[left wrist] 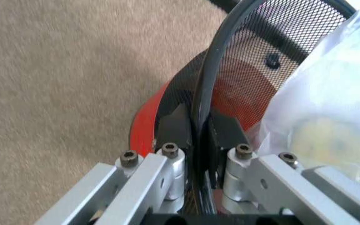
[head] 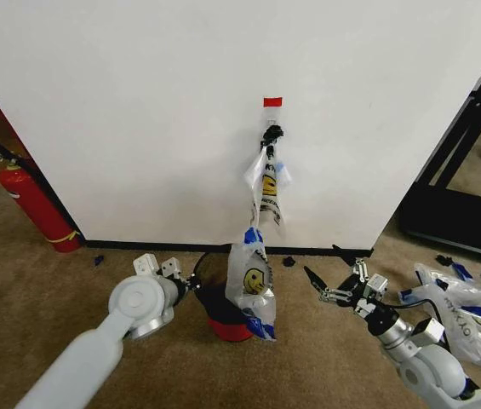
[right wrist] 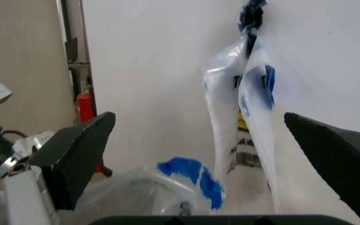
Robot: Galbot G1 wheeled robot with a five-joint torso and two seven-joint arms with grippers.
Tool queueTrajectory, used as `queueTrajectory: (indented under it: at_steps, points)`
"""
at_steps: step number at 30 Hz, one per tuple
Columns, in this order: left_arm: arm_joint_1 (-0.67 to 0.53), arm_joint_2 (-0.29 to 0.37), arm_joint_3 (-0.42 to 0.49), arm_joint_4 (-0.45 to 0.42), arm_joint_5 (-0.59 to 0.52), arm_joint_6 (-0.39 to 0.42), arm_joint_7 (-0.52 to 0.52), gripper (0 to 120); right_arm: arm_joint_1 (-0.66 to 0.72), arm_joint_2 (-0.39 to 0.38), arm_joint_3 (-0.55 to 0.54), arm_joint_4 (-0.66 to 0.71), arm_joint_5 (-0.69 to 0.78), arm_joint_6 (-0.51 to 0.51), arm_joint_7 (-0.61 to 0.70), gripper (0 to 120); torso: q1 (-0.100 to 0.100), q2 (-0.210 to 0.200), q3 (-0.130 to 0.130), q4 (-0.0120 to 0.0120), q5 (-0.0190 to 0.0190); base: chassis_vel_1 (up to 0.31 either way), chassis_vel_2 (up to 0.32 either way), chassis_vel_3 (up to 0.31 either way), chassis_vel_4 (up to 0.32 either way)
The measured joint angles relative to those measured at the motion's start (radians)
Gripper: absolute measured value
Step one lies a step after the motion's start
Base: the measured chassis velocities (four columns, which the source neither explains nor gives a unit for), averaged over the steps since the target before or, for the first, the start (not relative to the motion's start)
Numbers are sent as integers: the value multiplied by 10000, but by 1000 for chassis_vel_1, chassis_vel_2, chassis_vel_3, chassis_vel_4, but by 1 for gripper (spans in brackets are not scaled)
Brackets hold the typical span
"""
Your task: Pick up the garbage bag from the wall and place it over the trash bin.
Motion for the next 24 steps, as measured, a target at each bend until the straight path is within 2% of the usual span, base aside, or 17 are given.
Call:
queueTrajectory:
  at_steps: [7,17,21,24]
  points:
    - [528,-544,361,43,1152,113,275,5,-383,-39,357,125,-94,72,79,100,0,0,0,1,0,0,0,0,0]
    - [787,-834,169,-119,1355,434,470,7,-654,-41,622,252,-165,118,-117,100,0,0,0,0,0,0,0,0,0]
    - [1110,-806,98,-430,1741,609,547,22,-595,-22,545,252,-217,111,-157,100,0,0,0,0,-2,0,0,0,0]
    - [1472,-555,41,-837,2563,662,820,35,-429,7,336,220,-268,93,-171,100,0,0,0,1,-3,0,0,0,0]
